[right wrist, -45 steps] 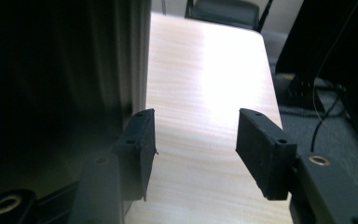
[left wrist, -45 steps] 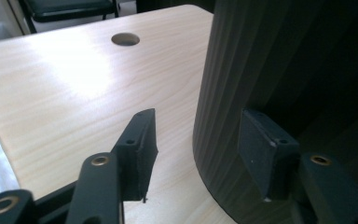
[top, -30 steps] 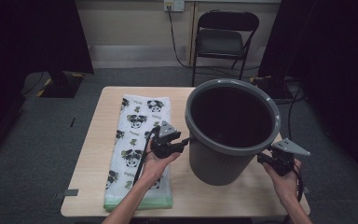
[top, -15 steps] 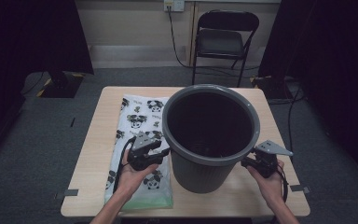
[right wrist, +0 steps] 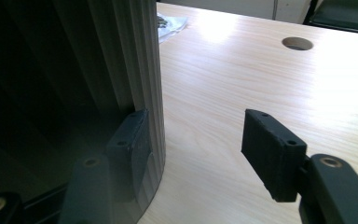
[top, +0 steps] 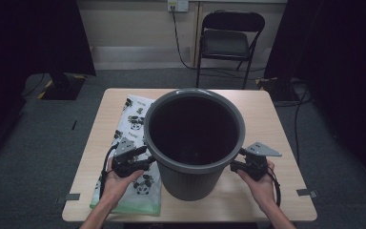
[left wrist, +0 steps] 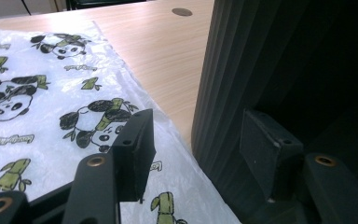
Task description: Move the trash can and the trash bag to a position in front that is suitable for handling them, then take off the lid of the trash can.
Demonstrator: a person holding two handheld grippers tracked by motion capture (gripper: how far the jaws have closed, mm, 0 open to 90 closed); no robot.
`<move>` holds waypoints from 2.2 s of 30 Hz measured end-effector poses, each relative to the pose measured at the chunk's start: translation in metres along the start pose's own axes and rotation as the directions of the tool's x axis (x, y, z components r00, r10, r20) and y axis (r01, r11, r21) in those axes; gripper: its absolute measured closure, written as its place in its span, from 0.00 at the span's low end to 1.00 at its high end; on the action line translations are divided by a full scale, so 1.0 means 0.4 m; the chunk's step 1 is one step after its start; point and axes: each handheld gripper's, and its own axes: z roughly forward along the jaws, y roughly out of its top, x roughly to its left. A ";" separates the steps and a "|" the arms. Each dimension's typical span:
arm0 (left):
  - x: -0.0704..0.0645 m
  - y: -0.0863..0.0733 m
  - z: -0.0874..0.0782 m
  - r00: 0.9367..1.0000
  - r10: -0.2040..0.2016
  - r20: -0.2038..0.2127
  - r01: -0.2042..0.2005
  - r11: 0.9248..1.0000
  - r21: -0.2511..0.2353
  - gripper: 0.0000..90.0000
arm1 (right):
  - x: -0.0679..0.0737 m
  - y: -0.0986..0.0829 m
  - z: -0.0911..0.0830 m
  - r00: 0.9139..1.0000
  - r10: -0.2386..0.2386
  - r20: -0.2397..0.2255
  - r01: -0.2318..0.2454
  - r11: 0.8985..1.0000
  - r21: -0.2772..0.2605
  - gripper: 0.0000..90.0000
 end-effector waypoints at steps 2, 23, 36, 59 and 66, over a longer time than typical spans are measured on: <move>0.005 -0.002 -0.009 1.000 0.016 0.004 -0.016 1.000 -0.002 0.52 | 0.005 0.005 0.008 1.000 0.001 -0.008 -0.001 1.000 0.005 0.46; 0.007 -0.039 -0.060 0.998 0.022 0.063 -0.021 0.999 -0.025 0.58 | 0.037 0.001 -0.003 0.998 -0.011 -0.054 0.012 1.000 0.028 0.43; 0.050 -0.105 0.009 1.000 -0.002 -0.030 0.006 0.988 0.153 0.41 | -0.002 0.038 -0.005 0.991 0.023 -0.135 -0.016 0.999 0.052 0.37; 0.053 -0.104 0.038 0.993 0.089 -0.072 -0.071 0.972 0.223 0.33 | -0.030 0.196 -0.069 0.981 0.003 -0.194 0.012 0.997 0.074 0.47; 0.083 -0.096 0.051 0.992 0.072 -0.101 -0.043 0.963 0.268 0.31 | -0.037 0.267 -0.082 0.980 -0.006 -0.198 0.020 0.997 0.070 0.47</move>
